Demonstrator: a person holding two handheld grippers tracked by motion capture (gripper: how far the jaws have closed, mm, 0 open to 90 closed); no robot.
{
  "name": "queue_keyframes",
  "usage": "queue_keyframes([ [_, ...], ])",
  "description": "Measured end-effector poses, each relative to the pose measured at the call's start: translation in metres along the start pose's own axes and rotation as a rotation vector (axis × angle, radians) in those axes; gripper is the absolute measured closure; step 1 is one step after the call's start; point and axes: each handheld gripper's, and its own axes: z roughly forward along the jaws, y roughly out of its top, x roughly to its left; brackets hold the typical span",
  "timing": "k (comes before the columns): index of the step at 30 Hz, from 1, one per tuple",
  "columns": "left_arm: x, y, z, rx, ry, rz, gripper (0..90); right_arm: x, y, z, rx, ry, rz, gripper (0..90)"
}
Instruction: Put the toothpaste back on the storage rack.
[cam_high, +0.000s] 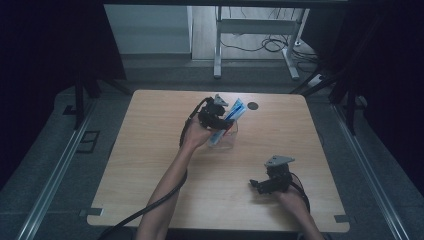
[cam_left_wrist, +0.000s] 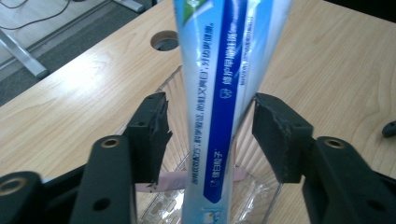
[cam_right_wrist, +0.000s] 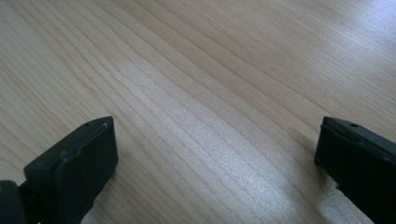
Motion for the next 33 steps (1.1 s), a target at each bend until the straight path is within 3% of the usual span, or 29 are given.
queue_keyframes([
  [5, 0.004, -0.003, -0.003, -0.004, -0.016, -0.041, 30.1, 0.0, 0.0, 0.0, 0.0, -0.001, 0.0, 0.0],
  [14, 0.005, -0.007, -0.012, -0.025, -0.005, -0.096, 20.3, 0.0, 0.0, 0.0, 0.0, -0.001, -0.001, 0.0],
  [19, 0.004, -0.008, -0.018, -0.02, -0.003, -0.1, 15.9, 0.0, 0.0, 0.0, 0.0, -0.001, 0.0, 0.0],
  [33, -0.002, -0.011, -0.035, -0.035, -0.005, -0.084, 13.8, 0.0, 0.0, 0.0, 0.0, 0.0, 0.0, 0.0],
])
